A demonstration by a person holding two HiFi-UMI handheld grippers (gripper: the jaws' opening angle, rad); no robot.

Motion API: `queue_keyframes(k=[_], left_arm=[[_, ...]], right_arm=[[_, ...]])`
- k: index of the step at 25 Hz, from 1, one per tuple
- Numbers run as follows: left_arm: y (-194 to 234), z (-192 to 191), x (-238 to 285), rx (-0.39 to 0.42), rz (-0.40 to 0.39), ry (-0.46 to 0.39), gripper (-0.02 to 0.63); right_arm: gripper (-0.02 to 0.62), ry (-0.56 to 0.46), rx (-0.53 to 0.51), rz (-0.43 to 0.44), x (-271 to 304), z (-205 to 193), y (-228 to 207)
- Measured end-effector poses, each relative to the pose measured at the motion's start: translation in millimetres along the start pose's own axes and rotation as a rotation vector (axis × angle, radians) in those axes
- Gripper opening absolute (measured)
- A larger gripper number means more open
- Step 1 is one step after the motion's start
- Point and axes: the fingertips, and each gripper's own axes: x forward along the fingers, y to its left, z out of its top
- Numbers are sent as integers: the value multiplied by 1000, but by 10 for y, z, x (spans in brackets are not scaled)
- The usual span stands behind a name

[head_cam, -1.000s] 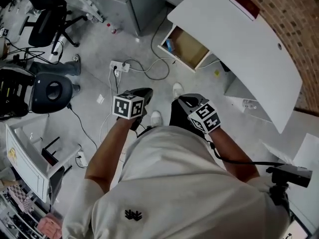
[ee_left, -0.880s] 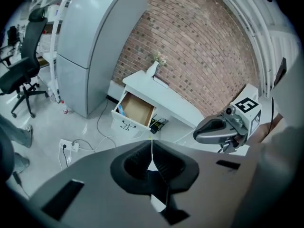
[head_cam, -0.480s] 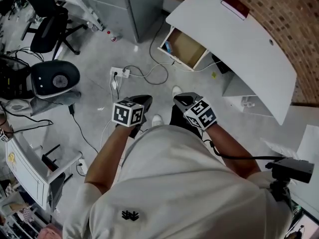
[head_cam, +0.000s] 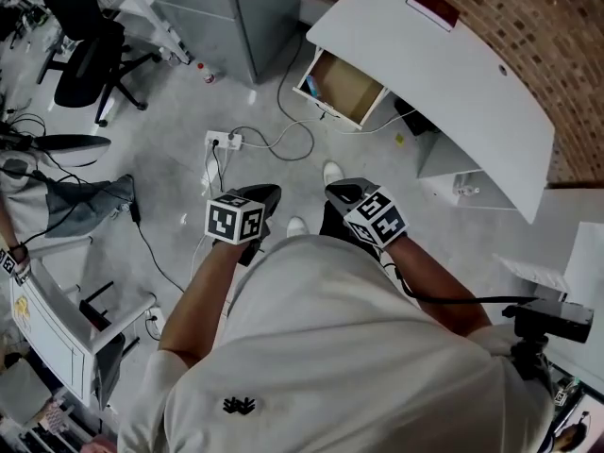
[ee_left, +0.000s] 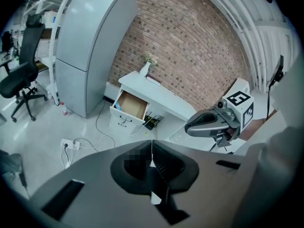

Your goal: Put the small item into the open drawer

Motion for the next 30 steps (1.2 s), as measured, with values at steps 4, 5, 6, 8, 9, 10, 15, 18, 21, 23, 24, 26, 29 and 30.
queue_keyframes(k=[4,5,6,8,9,10,15,18,21,23,24,26,29,30], left_arm=[[-32,-19,21,-3,-3,-3,26],[-34,-12,25,-6,-4,-7,26],[-33,-3,28,-10,-5,-12,26],[-23,12,27,-18,-5,-23,26],[-16,14,23,-22,-5,-26,26],[-9,11,19,-26,-4,-29,26],[35,-19,-3,-33,4,-29,26],[59,-25,-24,-37,10,-34,26],[52,-25,-14,-41,11,-34,26],[32,1,-17,-35,15,-34,26],[21,11,-18,-33,15,-34,26],[-2,10,-22,-31,14,-35,26],[-9,-103,-81,-34,8,-39,26],[-4,-160,-120,-36,8,-41,26]], right_arm=[[32,-7,-2,-1,-15,-8,6],[32,-9,-5,0,-17,-4,7],[32,-11,-8,0,-18,1,6],[32,-12,-13,-1,-18,6,2],[32,-11,-15,-2,-17,5,0],[32,-9,-16,-2,-16,2,0],[32,-5,-28,-1,-6,14,11],[31,-7,-38,0,6,36,35],[31,-9,-41,1,2,44,25],[29,-12,-40,2,-5,48,18],[29,-11,-41,4,-7,46,18],[29,-6,-44,6,-3,29,32],[29,-4,-52,5,17,-6,151],[29,-5,-57,4,27,-18,214]])
